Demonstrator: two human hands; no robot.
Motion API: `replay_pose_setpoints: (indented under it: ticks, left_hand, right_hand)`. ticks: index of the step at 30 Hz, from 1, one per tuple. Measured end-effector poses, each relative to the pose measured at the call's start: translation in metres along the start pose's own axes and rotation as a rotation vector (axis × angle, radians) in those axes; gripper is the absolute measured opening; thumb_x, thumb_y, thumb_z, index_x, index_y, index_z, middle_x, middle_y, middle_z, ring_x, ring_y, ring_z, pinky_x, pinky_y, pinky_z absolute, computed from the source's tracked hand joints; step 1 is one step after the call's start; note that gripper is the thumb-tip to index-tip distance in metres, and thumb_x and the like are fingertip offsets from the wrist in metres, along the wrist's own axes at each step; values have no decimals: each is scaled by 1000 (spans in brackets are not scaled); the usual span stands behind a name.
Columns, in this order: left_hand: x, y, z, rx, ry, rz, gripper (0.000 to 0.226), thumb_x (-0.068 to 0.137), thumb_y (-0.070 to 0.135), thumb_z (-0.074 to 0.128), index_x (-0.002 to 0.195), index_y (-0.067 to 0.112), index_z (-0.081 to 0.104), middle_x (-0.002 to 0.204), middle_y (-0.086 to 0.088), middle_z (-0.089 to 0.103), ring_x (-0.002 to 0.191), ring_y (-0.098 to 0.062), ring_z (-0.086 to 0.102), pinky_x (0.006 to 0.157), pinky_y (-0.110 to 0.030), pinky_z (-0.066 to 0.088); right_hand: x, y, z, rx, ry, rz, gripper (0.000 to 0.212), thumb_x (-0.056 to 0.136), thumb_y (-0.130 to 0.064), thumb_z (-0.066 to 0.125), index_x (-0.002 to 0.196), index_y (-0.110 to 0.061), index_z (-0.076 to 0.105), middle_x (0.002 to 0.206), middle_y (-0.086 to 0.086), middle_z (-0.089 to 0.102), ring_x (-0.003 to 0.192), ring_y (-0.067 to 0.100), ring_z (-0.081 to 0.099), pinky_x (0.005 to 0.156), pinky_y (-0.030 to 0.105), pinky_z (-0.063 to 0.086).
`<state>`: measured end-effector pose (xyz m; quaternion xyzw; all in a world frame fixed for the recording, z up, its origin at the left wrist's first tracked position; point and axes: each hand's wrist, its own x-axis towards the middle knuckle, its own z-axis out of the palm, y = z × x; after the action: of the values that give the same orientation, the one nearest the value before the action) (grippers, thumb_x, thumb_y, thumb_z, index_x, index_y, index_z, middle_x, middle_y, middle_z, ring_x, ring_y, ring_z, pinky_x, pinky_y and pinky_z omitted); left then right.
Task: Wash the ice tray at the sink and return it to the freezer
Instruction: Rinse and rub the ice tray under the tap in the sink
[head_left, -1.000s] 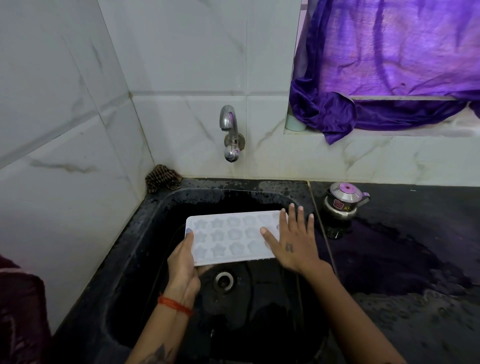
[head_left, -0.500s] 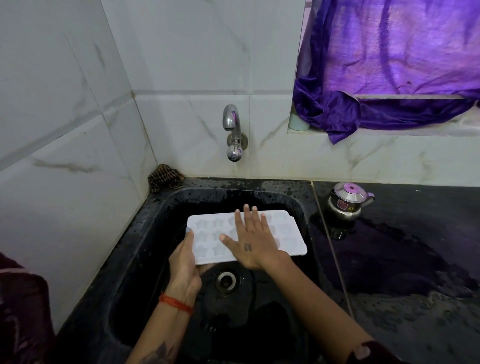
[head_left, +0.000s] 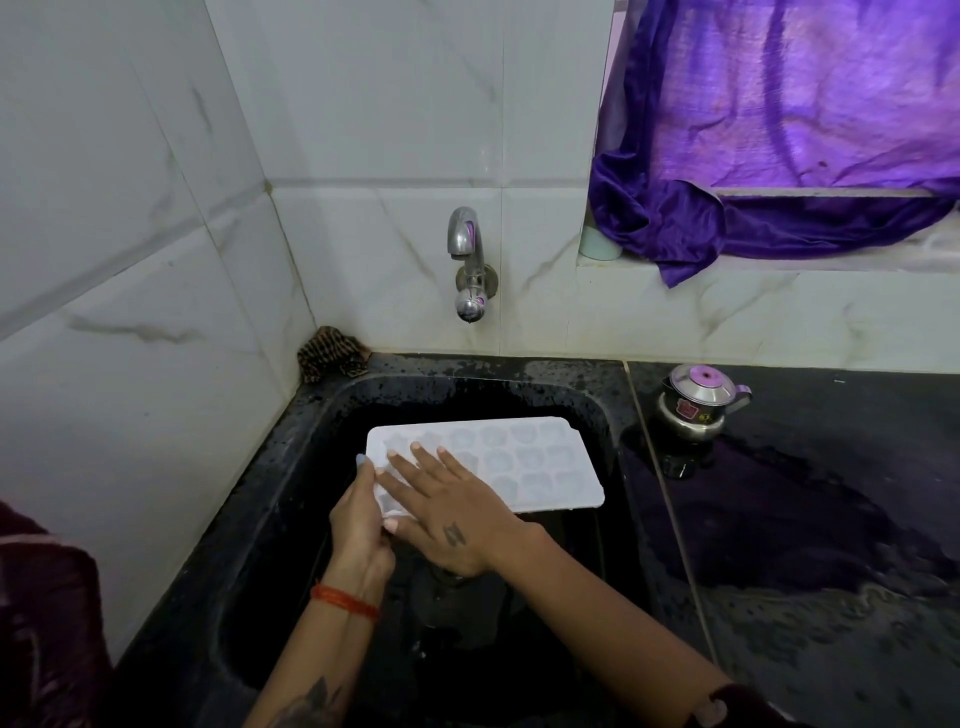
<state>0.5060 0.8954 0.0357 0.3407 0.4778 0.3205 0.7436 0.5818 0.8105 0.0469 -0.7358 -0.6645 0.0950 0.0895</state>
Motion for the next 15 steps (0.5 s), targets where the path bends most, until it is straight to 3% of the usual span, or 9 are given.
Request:
replay_pose_setpoints:
  ticks: [3,7,11,15]
  left_hand:
    - [1,1,0,-8,-1,0,47,93,42,52,113,2,64,107,-18,68,88,-29,66,85,-43,52]
    - [5,-1,-1,-14,-4,6,38,93,46,50,97,11,65,90,-9,68,75,-23,65,63,-39,57]
    - [5,1,-1,-18,2,0,37,94,46,49,102,13,62,87,-8,66,75,-23,64,67,-42,55]
    - [5,1,-3,5,14,20,36,94,45,49,104,13,61,83,-6,65,74,-22,63,63,-41,53]
  right_hand:
    - [-12,2,5,-37,20,-45,59,98,-49,18,151,-24,9,159,0,-2,146,19,-11,117,34,-13]
    - [-31,12,13,-38,60,-29,66,89,-60,4,149,-34,8,159,-2,-2,146,17,-12,114,33,-17]
    - [-48,31,17,-11,92,88,60,89,-60,3,147,-43,4,159,-6,-6,145,15,-15,117,39,-14]
    - [-61,52,20,36,143,207,67,84,-65,-6,147,-43,3,157,-9,-7,144,13,-17,116,39,-16]
